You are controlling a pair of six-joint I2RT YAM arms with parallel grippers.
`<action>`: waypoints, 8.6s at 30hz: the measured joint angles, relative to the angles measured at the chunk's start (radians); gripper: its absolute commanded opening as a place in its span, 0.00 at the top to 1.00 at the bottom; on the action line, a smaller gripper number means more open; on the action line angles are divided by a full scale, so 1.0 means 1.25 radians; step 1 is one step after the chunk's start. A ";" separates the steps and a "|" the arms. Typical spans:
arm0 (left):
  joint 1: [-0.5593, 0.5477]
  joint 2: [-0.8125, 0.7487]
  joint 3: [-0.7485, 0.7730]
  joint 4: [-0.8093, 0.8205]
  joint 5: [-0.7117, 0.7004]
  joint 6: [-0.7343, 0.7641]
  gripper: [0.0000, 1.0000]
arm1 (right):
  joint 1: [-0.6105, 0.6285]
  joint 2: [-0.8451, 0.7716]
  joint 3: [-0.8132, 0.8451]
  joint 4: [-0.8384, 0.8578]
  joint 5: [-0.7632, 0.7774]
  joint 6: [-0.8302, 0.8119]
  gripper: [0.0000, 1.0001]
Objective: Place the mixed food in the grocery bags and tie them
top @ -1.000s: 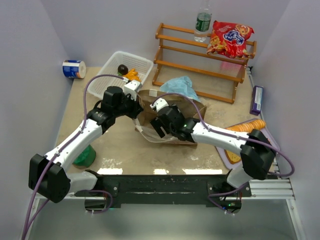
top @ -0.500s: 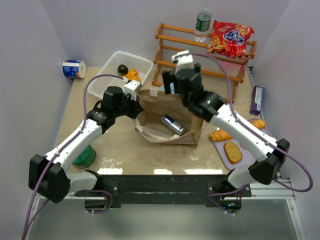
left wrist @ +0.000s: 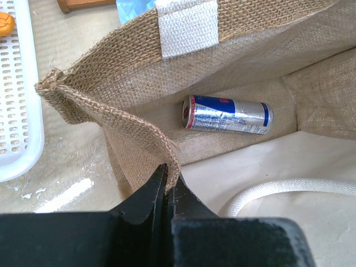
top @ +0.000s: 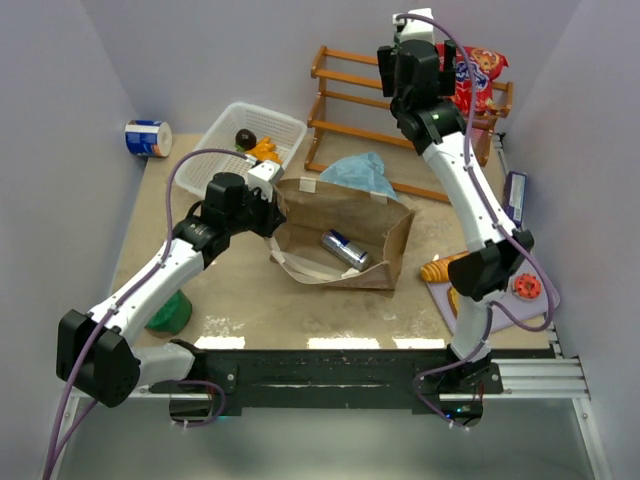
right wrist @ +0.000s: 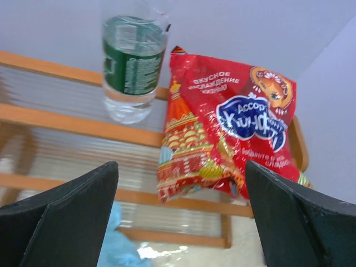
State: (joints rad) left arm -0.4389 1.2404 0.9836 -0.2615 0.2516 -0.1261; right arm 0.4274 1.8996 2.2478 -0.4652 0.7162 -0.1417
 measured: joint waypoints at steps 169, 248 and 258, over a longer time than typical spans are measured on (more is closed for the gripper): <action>0.000 -0.013 0.000 -0.001 0.005 0.006 1.00 | -0.117 -0.211 -0.399 0.175 -0.565 0.349 0.01; 0.000 -0.014 0.000 -0.003 0.005 0.012 1.00 | -0.176 -0.174 -0.333 0.457 -0.617 0.157 1.00; 0.000 -0.014 0.000 -0.004 0.005 0.012 1.00 | -0.010 -0.432 -0.587 0.477 -0.639 0.154 1.00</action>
State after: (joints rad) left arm -0.4389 1.2224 0.9833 -0.2665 0.2581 -0.1112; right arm 0.4149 1.3590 1.5146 0.1314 -0.0826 0.0513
